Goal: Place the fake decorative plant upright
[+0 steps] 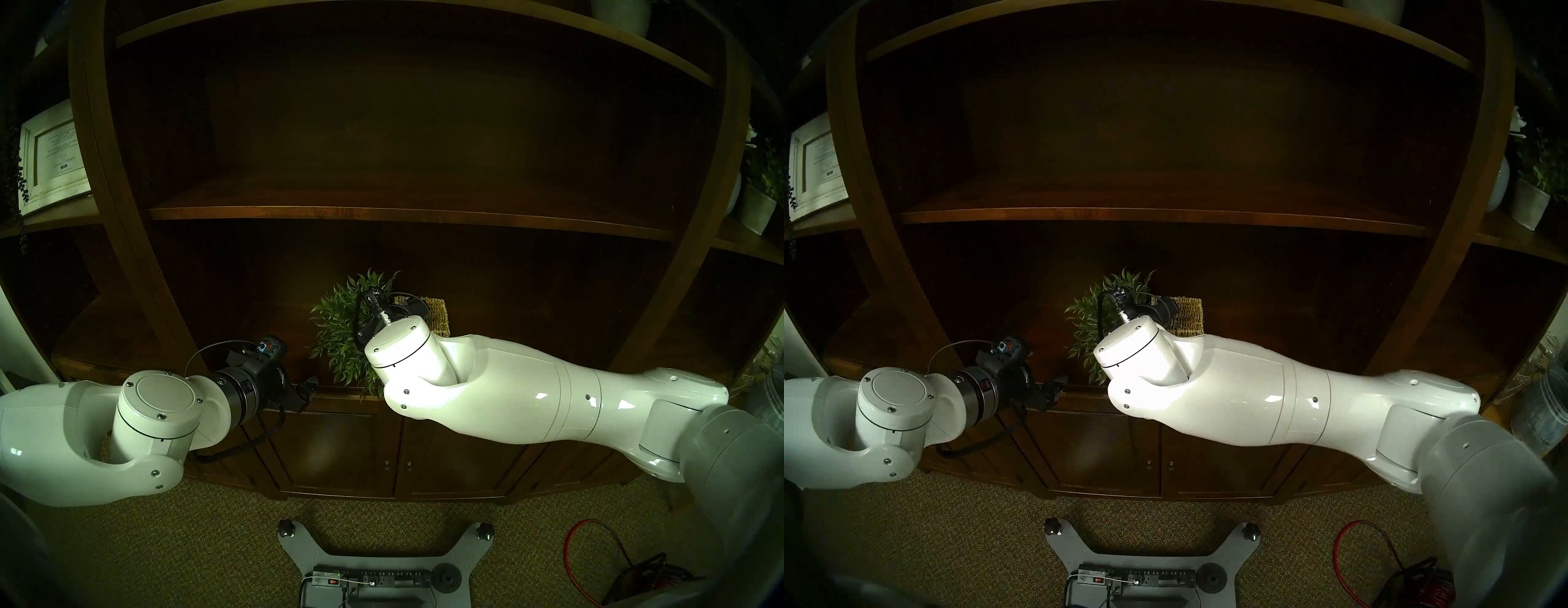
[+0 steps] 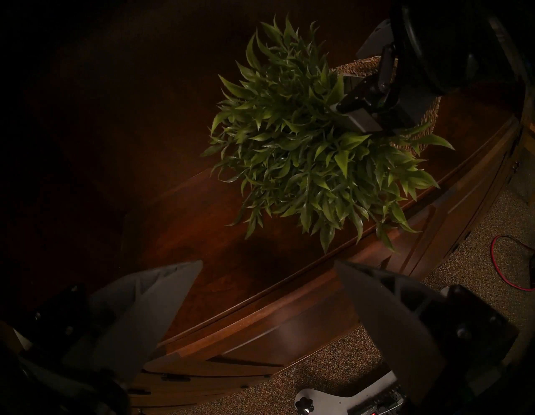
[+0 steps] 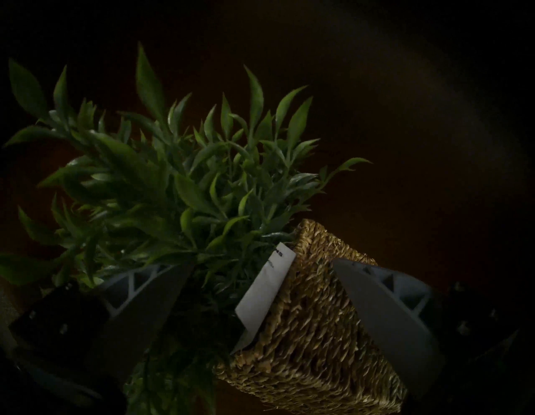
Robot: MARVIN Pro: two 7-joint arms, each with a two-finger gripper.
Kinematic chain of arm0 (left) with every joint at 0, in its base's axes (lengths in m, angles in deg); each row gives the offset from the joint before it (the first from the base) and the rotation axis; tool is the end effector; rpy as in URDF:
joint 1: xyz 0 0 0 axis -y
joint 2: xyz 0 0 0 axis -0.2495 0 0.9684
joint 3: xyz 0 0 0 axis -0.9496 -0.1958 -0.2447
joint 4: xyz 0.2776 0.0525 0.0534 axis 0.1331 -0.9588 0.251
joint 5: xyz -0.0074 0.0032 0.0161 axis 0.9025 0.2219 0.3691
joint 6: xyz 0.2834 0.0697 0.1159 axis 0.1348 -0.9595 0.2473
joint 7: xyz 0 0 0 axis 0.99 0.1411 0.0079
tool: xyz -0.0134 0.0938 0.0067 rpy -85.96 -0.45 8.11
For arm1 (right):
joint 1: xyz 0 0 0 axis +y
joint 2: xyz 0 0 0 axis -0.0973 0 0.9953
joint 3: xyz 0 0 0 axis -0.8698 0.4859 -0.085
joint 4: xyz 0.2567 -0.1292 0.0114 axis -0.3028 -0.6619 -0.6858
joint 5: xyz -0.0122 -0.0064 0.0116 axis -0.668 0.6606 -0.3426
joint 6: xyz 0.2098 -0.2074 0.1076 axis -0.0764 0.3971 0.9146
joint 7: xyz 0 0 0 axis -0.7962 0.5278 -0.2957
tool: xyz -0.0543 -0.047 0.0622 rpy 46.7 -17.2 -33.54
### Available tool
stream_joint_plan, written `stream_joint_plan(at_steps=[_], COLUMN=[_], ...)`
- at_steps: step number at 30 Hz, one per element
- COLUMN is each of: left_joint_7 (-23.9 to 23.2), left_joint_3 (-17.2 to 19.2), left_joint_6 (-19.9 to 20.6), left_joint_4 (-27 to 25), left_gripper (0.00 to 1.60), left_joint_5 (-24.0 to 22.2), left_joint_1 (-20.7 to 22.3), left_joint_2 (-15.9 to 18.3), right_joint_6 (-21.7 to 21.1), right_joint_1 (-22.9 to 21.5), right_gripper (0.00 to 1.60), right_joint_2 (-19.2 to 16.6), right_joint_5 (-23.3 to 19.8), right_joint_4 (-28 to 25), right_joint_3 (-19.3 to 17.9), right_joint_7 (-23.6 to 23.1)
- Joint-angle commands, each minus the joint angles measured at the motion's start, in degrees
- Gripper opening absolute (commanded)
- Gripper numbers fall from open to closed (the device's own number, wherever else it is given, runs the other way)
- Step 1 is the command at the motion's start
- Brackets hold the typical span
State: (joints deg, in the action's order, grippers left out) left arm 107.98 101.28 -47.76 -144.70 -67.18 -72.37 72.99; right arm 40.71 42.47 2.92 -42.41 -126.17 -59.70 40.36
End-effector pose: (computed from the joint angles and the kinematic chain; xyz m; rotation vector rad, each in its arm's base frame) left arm 0.2811 0.0284 -0.1984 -2.6190 0.8038 -1.4281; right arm 0.3928 0.1985 -0.2034 2.4209 0.7691 1.4860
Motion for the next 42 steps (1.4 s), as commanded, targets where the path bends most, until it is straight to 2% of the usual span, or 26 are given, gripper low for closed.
stream_joint_plan(at_steps=[1, 11, 22, 30, 31, 32, 33, 36, 38, 42], left_joint_7=[0.0, 0.1, 0.1, 0.1, 0.1, 0.1, 0.1, 0.1, 0.1, 0.1], left_joint_3=[1.0, 1.0, 1.0, 1.0, 1.0, 1.0, 1.0, 1.0, 1.0, 1.0], left_joint_6=[-0.2, -0.2, -0.2, -0.2, -0.2, -0.2, -0.2, -0.2, -0.2, -0.2], left_joint_4=[-0.2, -0.2, -0.2, -0.2, -0.2, -0.2, -0.2, -0.2, -0.2, -0.2], left_gripper=[1.6, 1.6, 1.6, 1.6, 1.6, 1.6, 1.6, 1.6, 1.6, 1.6], left_joint_5=[0.1, 0.1, 0.2, 0.2, 0.2, 0.2, 0.2, 0.2, 0.2, 0.2], left_joint_1=[1.0, 1.0, 1.0, 1.0, 1.0, 1.0, 1.0, 1.0, 1.0, 1.0], left_joint_2=[0.0, 0.0, 0.0, 0.0, 0.0, 0.0, 0.0, 0.0, 0.0, 0.0], right_joint_6=[-1.5, -5.0, -6.7, -8.5, -8.8, -9.0, -9.3, -9.9, -10.5, -11.2], right_joint_1=[-0.1, 1.5, 1.9, 3.2, 3.4, 3.5, 3.8, 4.3, 4.9, 5.6], right_gripper=[1.6, 1.6, 1.6, 1.6, 1.6, 1.57, 1.51, 1.23, 1.18, 1.14], right_joint_2=[-1.2, -1.1, -1.0, -0.4, -0.2, -0.4, -0.1, -0.1, 0.2, 0.0], right_joint_5=[1.8, 3.1, 8.4, 11.9, 11.9, 12.8, 12.9, 14.3, 14.9, 17.0], right_joint_4=[-0.5, 1.4, 3.6, 4.1, 4.1, 4.2, 4.2, 4.3, 4.1, 3.8], right_joint_3=[-2.9, -3.8, -4.9, -6.6, -6.8, -7.0, -7.2, -7.9, -8.5, -9.8], right_joint_7=[6.1, 3.5, -0.1, -1.7, -0.6, -2.7, -1.6, -2.9, -2.5, -5.0])
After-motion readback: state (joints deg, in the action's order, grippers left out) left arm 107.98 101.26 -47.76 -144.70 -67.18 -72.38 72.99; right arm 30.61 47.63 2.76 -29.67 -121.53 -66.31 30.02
